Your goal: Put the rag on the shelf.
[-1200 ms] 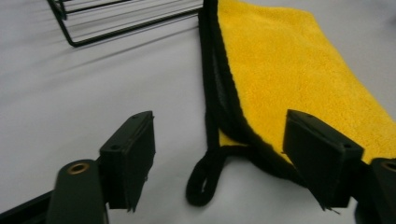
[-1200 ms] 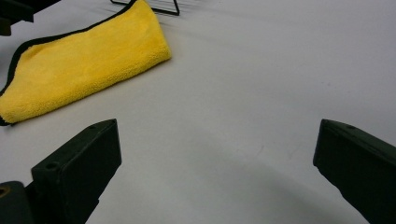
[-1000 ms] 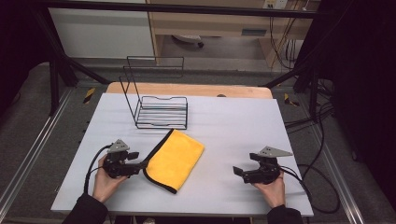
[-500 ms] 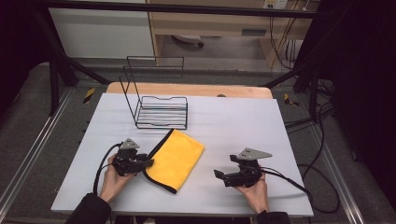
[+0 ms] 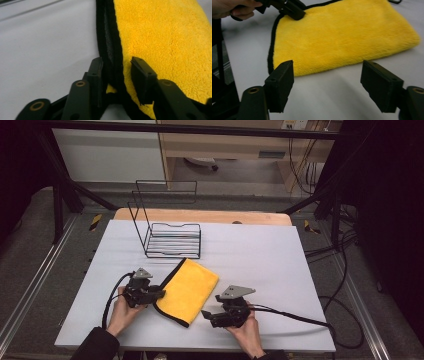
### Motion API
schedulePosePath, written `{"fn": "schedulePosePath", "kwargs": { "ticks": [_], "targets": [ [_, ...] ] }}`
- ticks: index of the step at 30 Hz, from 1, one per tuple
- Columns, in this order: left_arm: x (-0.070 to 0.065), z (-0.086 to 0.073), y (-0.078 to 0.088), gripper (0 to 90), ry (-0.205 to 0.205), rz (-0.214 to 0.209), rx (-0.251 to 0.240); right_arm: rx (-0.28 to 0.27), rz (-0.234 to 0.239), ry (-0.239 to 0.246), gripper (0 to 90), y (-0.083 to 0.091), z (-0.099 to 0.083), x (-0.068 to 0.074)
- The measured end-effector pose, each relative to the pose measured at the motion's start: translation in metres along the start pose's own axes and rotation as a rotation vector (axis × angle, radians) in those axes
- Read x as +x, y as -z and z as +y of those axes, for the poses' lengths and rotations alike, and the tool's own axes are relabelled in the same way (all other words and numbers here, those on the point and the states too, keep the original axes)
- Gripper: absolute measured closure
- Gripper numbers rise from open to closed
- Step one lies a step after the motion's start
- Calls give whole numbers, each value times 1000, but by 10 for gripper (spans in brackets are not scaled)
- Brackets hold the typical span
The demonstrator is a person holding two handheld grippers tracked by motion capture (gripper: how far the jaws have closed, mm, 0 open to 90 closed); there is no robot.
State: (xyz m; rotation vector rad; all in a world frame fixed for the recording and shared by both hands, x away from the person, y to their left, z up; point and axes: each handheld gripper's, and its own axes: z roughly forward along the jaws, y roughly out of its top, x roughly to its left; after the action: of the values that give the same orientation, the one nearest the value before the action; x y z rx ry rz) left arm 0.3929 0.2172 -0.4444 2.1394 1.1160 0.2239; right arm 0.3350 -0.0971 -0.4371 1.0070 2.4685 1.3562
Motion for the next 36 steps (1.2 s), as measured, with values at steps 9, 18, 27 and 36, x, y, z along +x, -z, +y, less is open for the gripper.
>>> {"fn": "schedulePosePath", "kwargs": {
  "ticks": [9, 18, 27, 36],
  "targets": [
    [-2, 1, 0, 724, 9, -10, 14, 34, 44, 61, 455, -25, 8, 32],
    [-2, 0, 0, 724, 12, -13, 5, 85, 33, 137, 534, -50, 6, 53],
    [-2, 0, 1, 738, 27, -12, 4, 92, -32, 203, 745, -52, 2, 55],
    [-11, -4, 7, 767, 69, -9, 8, 151, 13, 238, 797, -42, 9, 48]
  ]
}}
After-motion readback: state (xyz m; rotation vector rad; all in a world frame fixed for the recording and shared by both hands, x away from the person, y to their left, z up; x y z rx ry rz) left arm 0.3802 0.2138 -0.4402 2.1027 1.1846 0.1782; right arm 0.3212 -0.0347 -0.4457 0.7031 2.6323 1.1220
